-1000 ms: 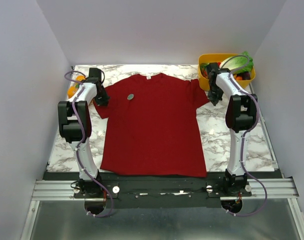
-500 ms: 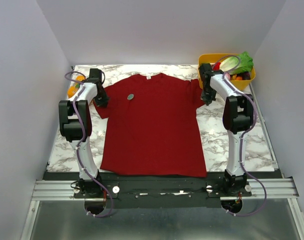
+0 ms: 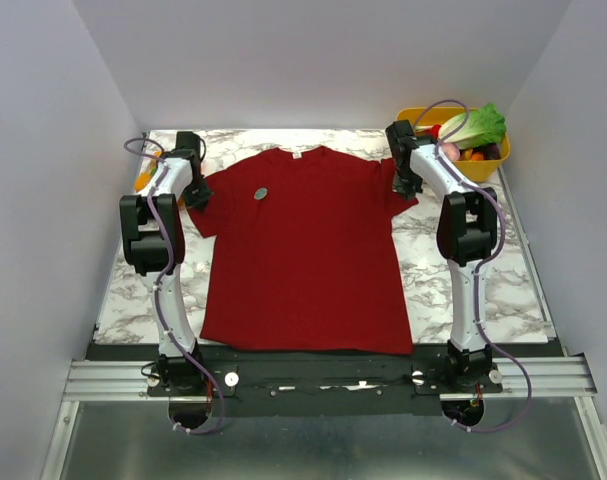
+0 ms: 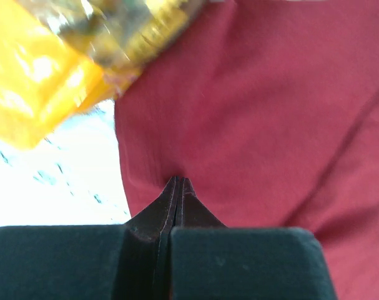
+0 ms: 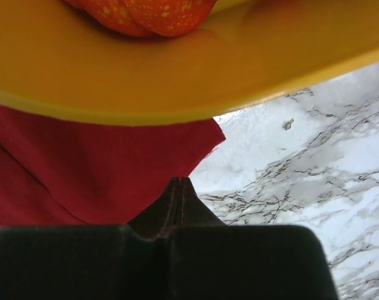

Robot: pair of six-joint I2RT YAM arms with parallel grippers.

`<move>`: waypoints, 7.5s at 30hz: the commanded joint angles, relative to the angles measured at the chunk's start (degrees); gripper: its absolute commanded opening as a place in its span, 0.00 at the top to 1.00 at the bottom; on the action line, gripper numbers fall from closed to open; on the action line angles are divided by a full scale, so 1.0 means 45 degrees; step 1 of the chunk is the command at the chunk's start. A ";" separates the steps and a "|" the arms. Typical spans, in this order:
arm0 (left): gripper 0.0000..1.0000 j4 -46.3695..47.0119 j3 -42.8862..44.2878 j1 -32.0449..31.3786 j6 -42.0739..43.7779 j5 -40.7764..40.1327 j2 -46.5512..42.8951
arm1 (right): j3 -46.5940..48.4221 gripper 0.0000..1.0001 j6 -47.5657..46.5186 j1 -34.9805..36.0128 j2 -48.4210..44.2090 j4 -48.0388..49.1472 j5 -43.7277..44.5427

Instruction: Pin the brooch onto the clothing

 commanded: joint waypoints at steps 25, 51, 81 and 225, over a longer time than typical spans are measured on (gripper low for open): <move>1.00 -0.4383 0.6194 0.0635 0.0607 -0.3284 0.4213 | 0.0008 0.99 -0.0477 0.0051 -0.1183 -0.0684 0.0548; 0.98 0.1146 0.0746 -0.1607 0.0997 0.1620 -0.2584 | -0.1847 0.99 -0.0771 0.0363 -0.3800 -0.0176 -0.0683; 1.00 0.2157 0.0458 -0.8857 -0.0056 0.2166 -0.0275 | -0.4424 0.99 -0.0926 0.0577 -0.3937 0.0527 -0.2011; 0.01 0.1651 -0.8375 -0.8193 -0.0623 -0.2794 -1.7893 | -0.9971 0.67 -0.2020 0.6203 -1.6532 0.3493 -0.1601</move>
